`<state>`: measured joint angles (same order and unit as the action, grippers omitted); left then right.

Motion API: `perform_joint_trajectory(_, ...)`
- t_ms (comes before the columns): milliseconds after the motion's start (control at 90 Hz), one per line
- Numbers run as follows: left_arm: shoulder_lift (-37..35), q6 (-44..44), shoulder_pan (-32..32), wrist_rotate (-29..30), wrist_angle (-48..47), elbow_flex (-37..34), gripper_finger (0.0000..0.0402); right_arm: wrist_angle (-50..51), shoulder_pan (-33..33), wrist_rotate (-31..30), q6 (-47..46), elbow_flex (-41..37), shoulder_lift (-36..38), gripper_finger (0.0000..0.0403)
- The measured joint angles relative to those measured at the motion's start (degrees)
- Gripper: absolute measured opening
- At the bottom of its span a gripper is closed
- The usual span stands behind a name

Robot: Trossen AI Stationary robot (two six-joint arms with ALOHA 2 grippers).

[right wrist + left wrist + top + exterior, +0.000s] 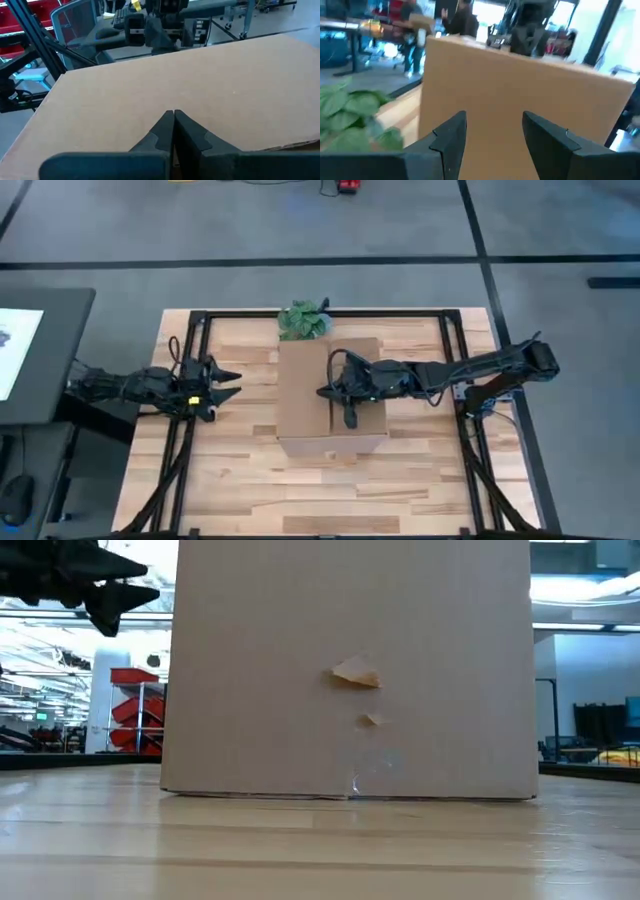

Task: Wrap mug
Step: Close the box

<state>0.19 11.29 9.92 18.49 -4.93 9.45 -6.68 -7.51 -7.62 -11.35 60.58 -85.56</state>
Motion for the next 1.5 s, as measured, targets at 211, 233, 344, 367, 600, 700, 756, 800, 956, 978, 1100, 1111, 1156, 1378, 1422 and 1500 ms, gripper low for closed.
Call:
perform_joint_trajectory(211, 0.04, 1.93, -5.09, -5.40, 10.31, -7.86, 0.0173, -0.75, 0.02, -0.02, 0.00, -0.04, -0.02, 0.0000)
perform_joint_trajectory(233, 0.08, 2.25, -5.96, -6.49, 10.81, -8.33, 0.0173, -1.00, 0.02, -0.02, 0.00, -0.04, -0.02, 0.0000)
perform_joint_trajectory(344, -0.04, 3.43, -10.88, -12.08, 12.16, -8.70, 0.0173, -1.76, 0.04, -0.05, 0.00, -0.07, -0.02, 0.0000)
perform_joint_trajectory(367, 0.02, 3.49, -11.96, -13.18, 12.43, -8.70, 0.0173, -1.89, 0.04, -0.03, 0.00, -0.05, -0.02, 0.0000)
perform_joint_trajectory(600, 0.03, 2.01, -20.60, -14.86, 10.82, -8.59, 0.0173, -3.65, 0.00, 0.20, 1.38, -0.07, -0.09, 0.0000)
perform_joint_trajectory(700, 0.06, 1.96, -21.58, -12.56, 7.79, -8.61, 0.0173, -3.69, 0.00, 0.17, 1.54, -0.07, -0.09, 0.0000)
perform_joint_trajectory(756, 0.24, 2.78, -21.63, -12.48, 6.48, -8.61, 0.0173, -3.80, 0.00, 0.17, 1.55, -0.07, -0.09, 0.0000)
perform_joint_trajectory(800, 0.72, 3.17, -21.63, -12.52, 6.62, -8.61, 0.0173, -4.10, 0.00, 0.17, 1.58, -0.07, -0.09, 0.0000)
perform_joint_trajectory(956, 1.00, 2.86, -21.61, -12.49, 6.45, -8.66, 0.0173, -5.55, 0.00, 0.13, 1.73, -0.11, -0.10, 0.0000)
perform_joint_trajectory(978, 1.01, 2.71, -21.63, -12.49, 6.43, -8.66, 0.0173, -5.82, 0.00, 0.13, 1.73, -0.11, -0.11, 0.0000)
perform_joint_trajectory(1100, 1.02, 2.51, -21.61, -12.47, 6.19, -8.67, 0.0173, -6.14, 0.00, 0.15, 1.77, -0.11, -0.11, 0.0000)
perform_joint_trajectory(1111, 1.02, 2.51, -21.61, -12.47, 6.19, -8.68, 0.0173, -6.14, 0.00, 0.15, 1.77, -0.11, -0.11, 0.0000)
perform_joint_trajectory(1156, 1.04, 2.51, -21.61, -12.47, 6.15, -8.69, 0.0173, -6.14, 0.00, 0.13, 1.77, -0.11, -0.11, 0.0000)
perform_joint_trajectory(1378, 1.04, 2.49, -21.61, -12.45, 6.06, -8.70, 0.0173, -6.19, 0.00, 0.09, 1.79, -0.09, -0.11, 0.0000)
perform_joint_trajectory(1422, 1.02, 2.49, -21.61, -12.44, 6.06, -8.70, 0.0173, -6.58, 0.00, 0.03, 1.76, -0.09, -0.09, 0.0000)
perform_joint_trajectory(1500, 1.04, 2.46, -21.61, -12.43, 6.01, -8.70, 0.0173, -8.41, 0.00, -0.22, 0.61, -0.11, -0.11, 0.0000)
